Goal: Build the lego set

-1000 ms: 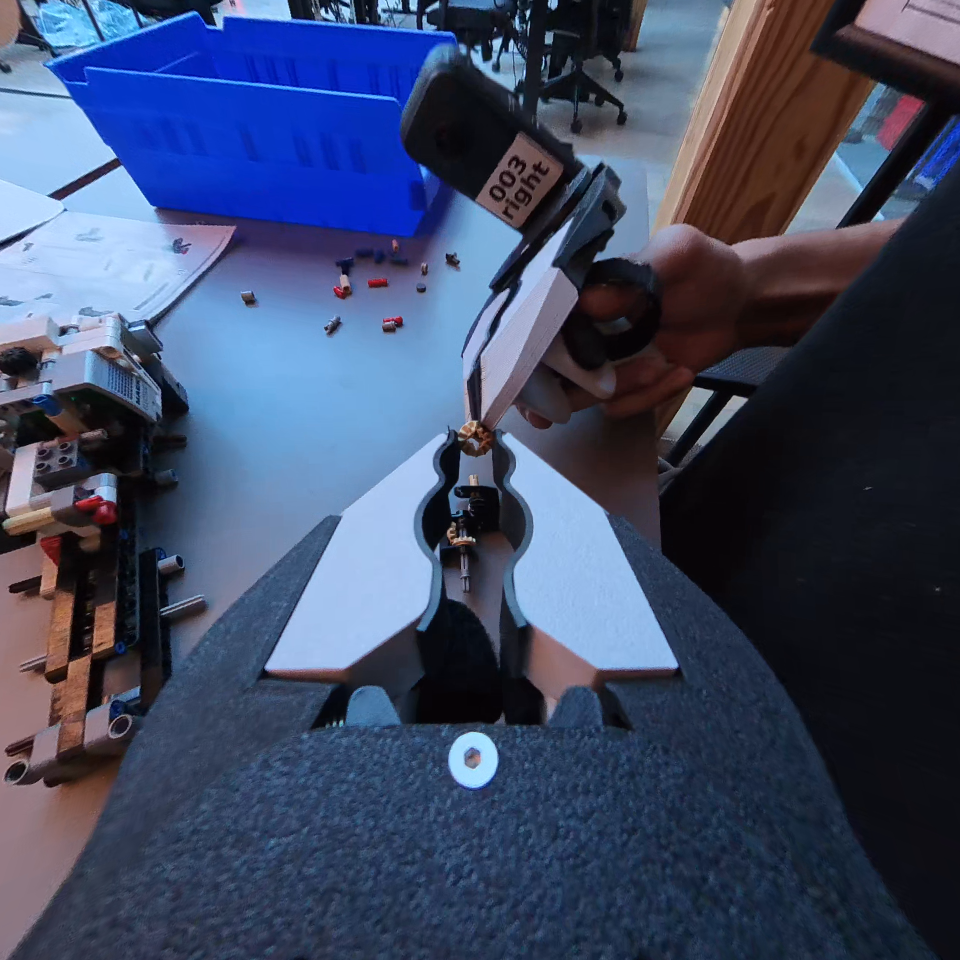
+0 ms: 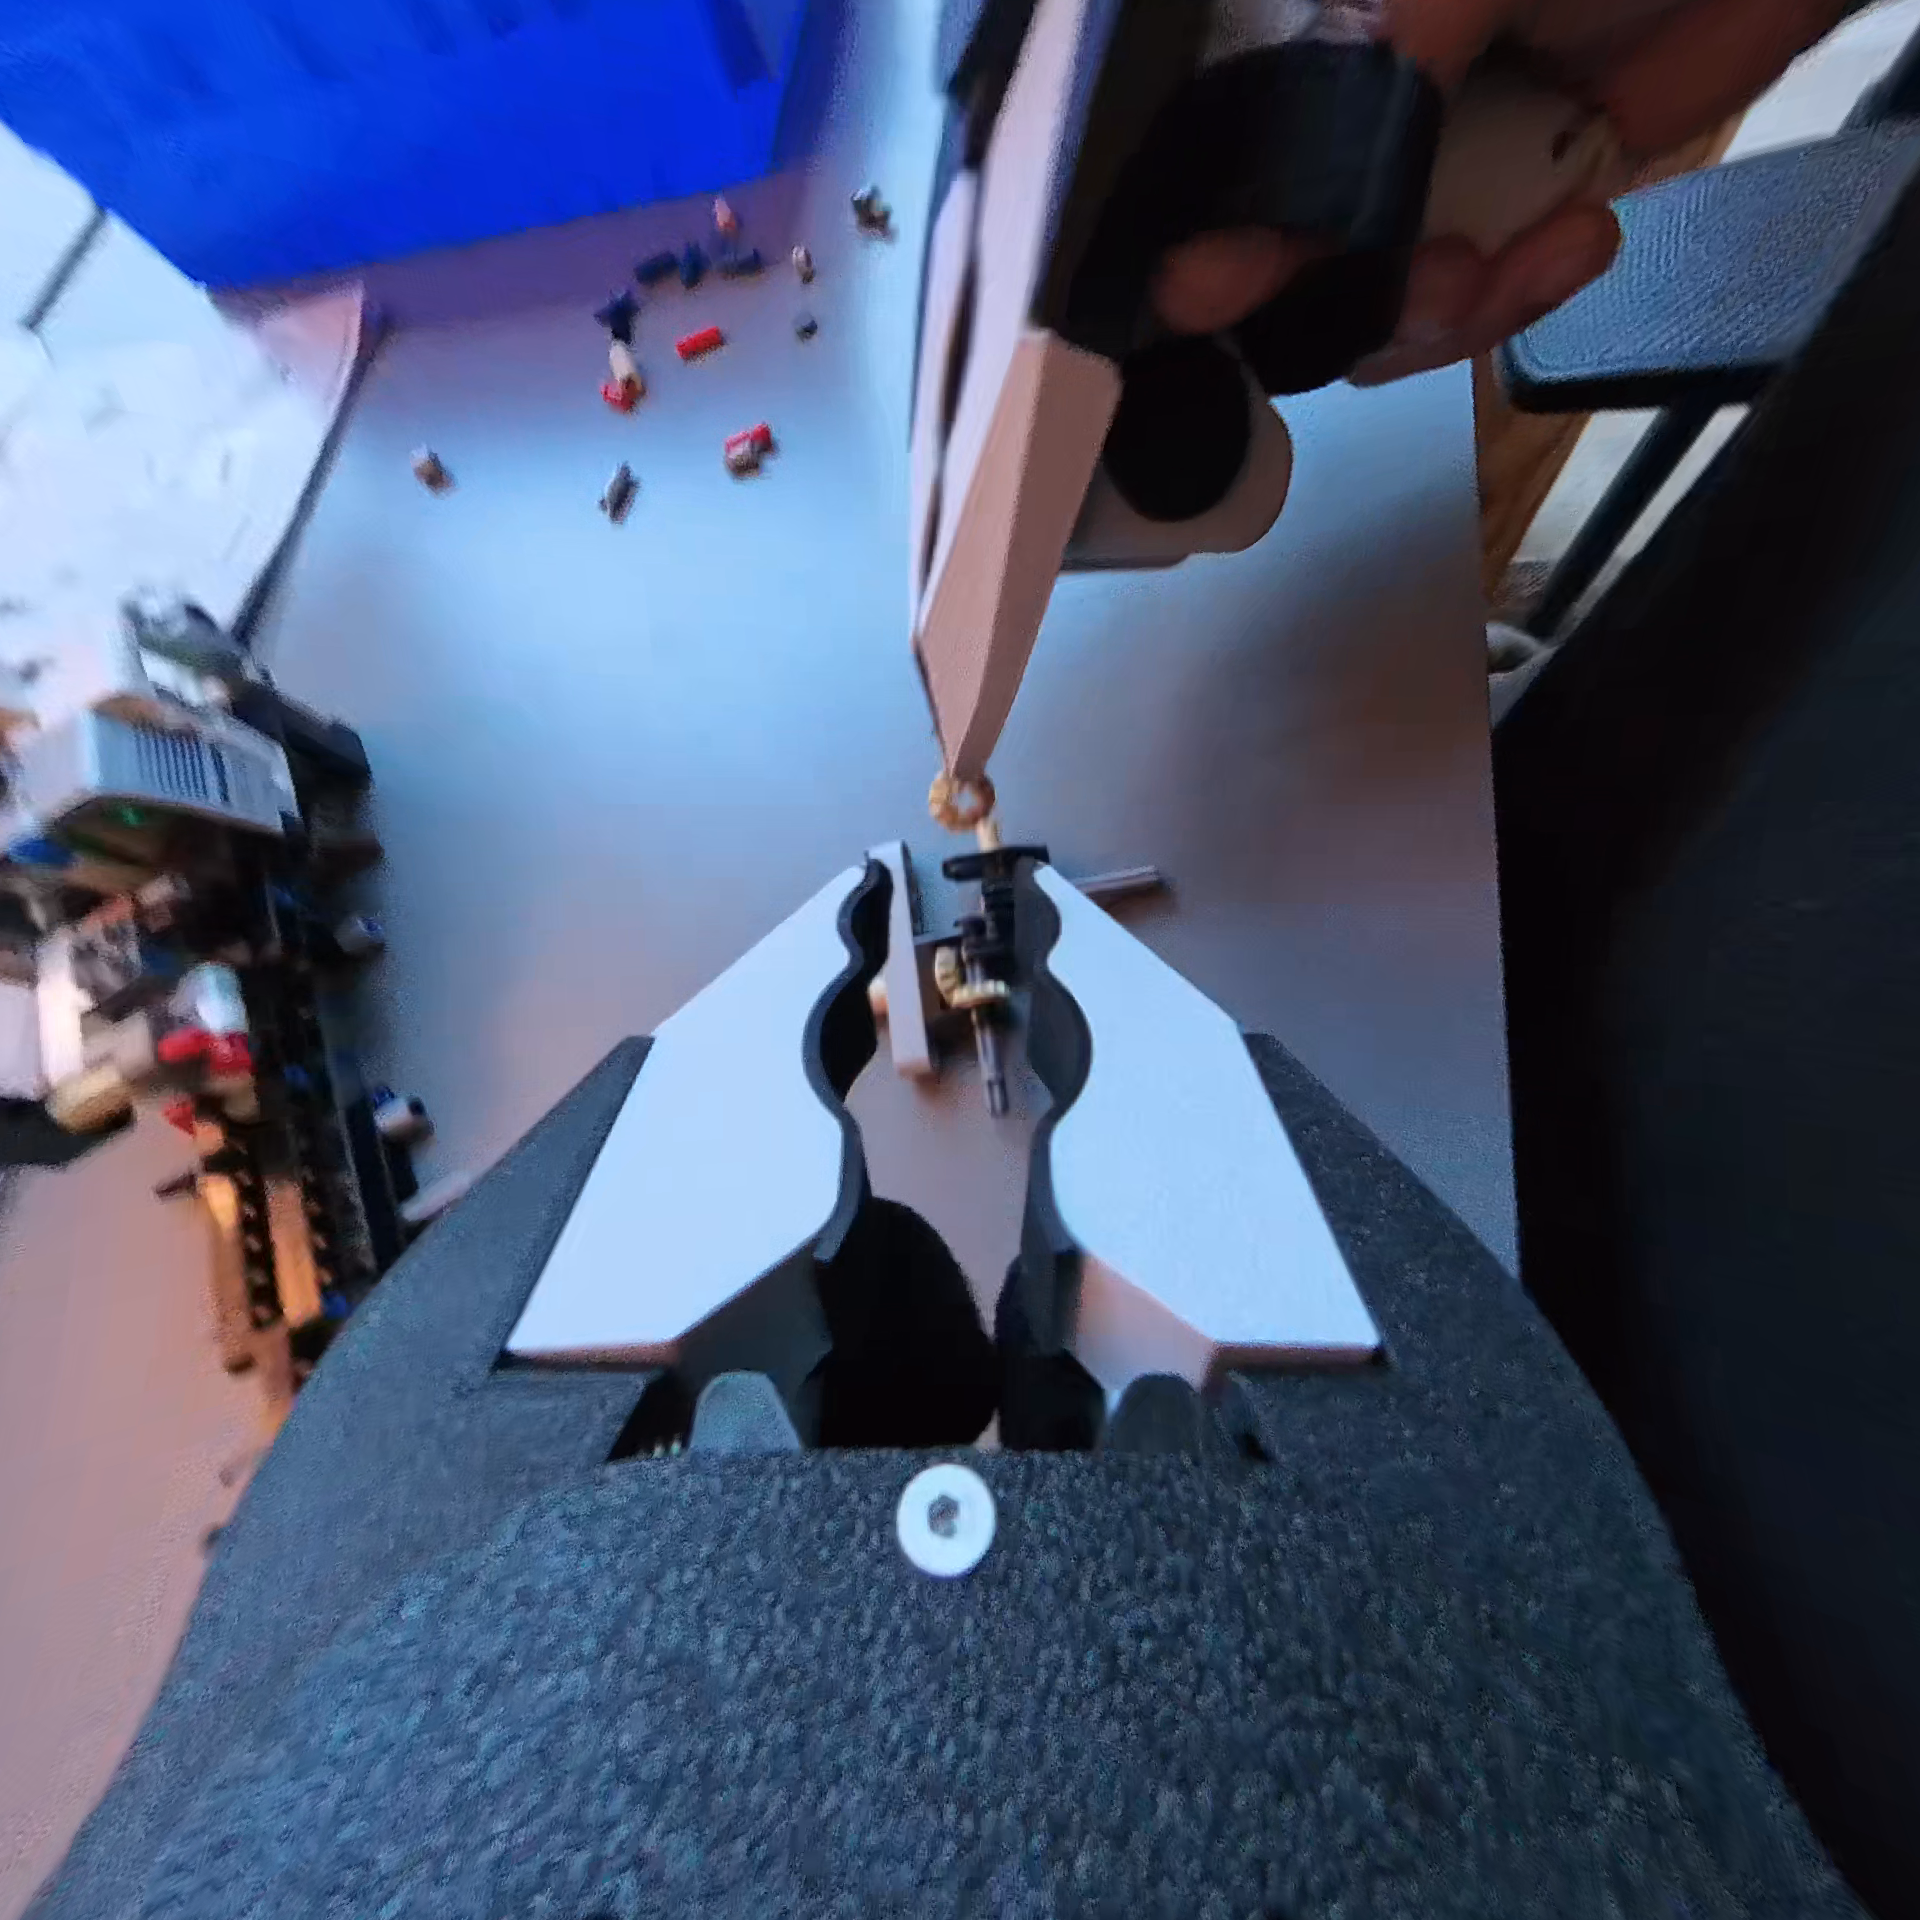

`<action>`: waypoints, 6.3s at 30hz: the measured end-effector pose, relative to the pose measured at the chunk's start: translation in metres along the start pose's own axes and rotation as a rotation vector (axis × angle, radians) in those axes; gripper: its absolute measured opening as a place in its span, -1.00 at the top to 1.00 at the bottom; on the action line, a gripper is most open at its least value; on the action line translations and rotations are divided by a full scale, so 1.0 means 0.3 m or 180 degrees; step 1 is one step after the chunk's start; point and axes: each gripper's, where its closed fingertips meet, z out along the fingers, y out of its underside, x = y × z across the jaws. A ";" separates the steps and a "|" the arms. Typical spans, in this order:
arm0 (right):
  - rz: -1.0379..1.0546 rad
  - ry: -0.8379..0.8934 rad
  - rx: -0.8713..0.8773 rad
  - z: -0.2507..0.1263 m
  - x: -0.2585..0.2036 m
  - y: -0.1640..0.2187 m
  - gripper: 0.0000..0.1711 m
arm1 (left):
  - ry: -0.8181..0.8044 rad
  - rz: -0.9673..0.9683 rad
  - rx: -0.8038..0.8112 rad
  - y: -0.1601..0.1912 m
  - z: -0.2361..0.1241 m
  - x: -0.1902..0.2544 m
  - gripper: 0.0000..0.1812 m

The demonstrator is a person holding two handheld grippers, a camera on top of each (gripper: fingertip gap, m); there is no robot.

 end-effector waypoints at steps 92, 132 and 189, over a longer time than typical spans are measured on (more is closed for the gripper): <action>-0.0218 0.1045 -0.1193 -0.035 0.161 -0.009 1.00 | -0.0019 -0.1431 -0.0226 0.064 0.081 0.012 0.99; -0.1376 -0.0805 0.0822 -0.176 -0.121 -0.085 0.87 | 0.0953 -0.1463 0.1745 -0.196 -0.113 0.015 0.99; -0.1684 0.1316 -0.0135 -0.189 0.230 0.110 0.79 | -0.0068 -0.0844 0.0873 -0.087 -0.009 -0.048 0.98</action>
